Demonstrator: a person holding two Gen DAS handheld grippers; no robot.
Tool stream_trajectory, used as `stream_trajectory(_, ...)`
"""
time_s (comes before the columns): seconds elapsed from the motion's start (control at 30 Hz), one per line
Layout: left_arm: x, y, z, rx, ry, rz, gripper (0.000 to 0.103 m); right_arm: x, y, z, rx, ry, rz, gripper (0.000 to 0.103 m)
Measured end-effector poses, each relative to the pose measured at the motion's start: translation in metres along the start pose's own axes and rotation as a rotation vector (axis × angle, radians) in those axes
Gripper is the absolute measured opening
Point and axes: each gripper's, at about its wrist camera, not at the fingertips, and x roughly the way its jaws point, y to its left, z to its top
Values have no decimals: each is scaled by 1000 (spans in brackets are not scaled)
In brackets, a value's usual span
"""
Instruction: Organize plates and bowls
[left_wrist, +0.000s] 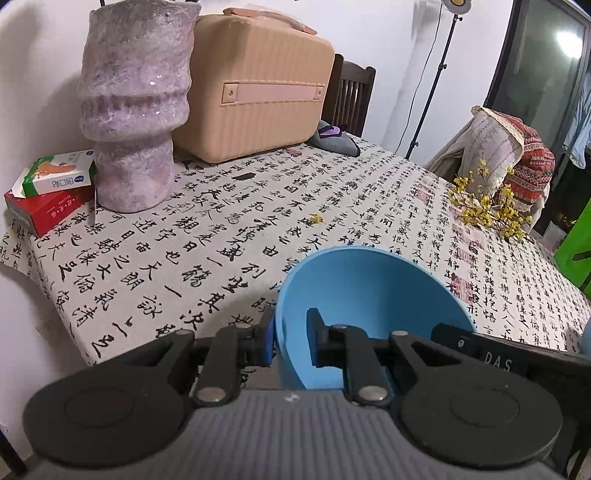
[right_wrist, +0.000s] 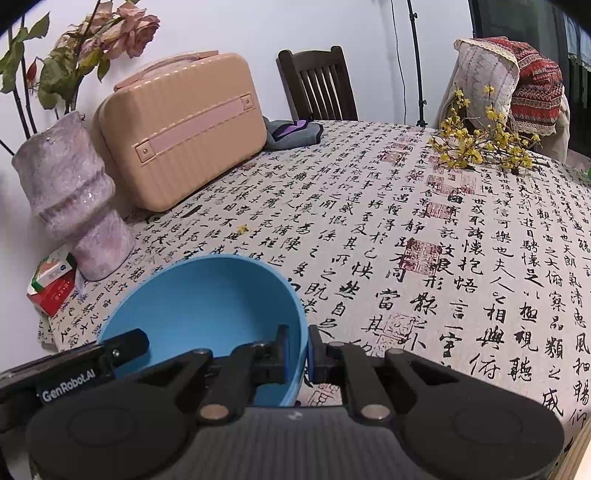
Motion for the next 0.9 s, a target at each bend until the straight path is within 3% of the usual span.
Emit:
stream_trajectory(0.3, 0, -1, -3, 5, -11, -17, 21, 1, -2, -2, 2, -8, 2, 12)
stream_trajectory(0.4, -3, 3, -3, -17, -19, -38, 30, -1, -2, -2, 5, -7, 13, 13)
stream_trajectory(0.5, -14, 4, 0, -15, -62, -58, 51, -6, -3, -2, 8, -26, 25, 14)
stream_trajectory(0.57, -22, 4, 1, -6, -97, -64, 71, -15, -6, -2, 11, -57, 35, 21)
stream_trajectory(0.73, -43, 2, -2, 21, -186, -81, 89, -47, -13, -9, 3, -178, 49, 70)
stream_trajectory(0.77, -47, 3, -4, 27, -202, -85, 99, -54, -14, -13, -7, -212, 45, 75)
stream_trajectory(0.83, -53, 5, -8, 24, -234, -91, 103, -67, -17, -20, -26, -269, 29, 92)
stream_trajectory(0.9, -58, 8, -14, 29, -263, -106, 103, -80, -22, -29, -40, -325, 9, 96)
